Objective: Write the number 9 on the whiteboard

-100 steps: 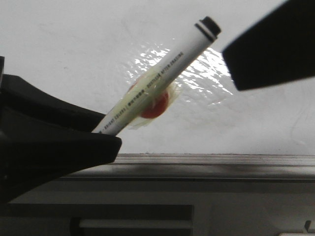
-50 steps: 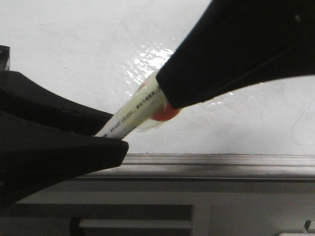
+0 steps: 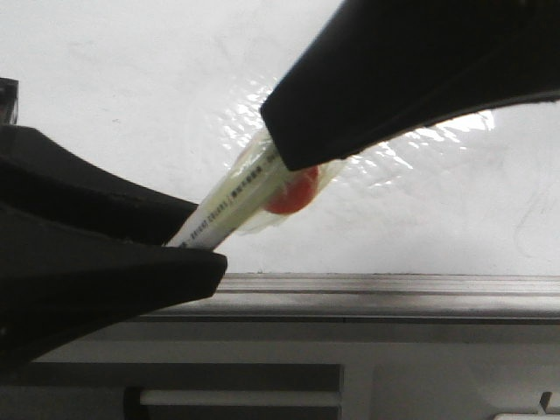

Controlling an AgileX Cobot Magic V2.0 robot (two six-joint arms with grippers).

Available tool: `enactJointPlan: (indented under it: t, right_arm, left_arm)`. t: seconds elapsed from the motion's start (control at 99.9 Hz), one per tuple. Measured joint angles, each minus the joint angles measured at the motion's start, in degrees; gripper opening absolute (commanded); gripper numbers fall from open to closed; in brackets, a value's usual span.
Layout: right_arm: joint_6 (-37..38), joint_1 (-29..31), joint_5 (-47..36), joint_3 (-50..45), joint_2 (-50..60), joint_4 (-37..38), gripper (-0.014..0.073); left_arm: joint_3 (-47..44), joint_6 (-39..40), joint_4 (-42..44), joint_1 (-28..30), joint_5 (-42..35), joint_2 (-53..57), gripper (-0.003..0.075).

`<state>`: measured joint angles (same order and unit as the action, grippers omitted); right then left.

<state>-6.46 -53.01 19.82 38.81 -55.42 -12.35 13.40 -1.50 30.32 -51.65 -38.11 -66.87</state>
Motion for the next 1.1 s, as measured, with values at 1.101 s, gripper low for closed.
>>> enactJointPlan:
  t: [1.101]
  right_arm:
    - [2.42, 15.87, 4.06, 9.41, -2.98, 2.09, -0.0048]
  left_arm:
    - [0.0, -0.95, -22.98, 0.78, 7.15, 19.77, 0.0242]
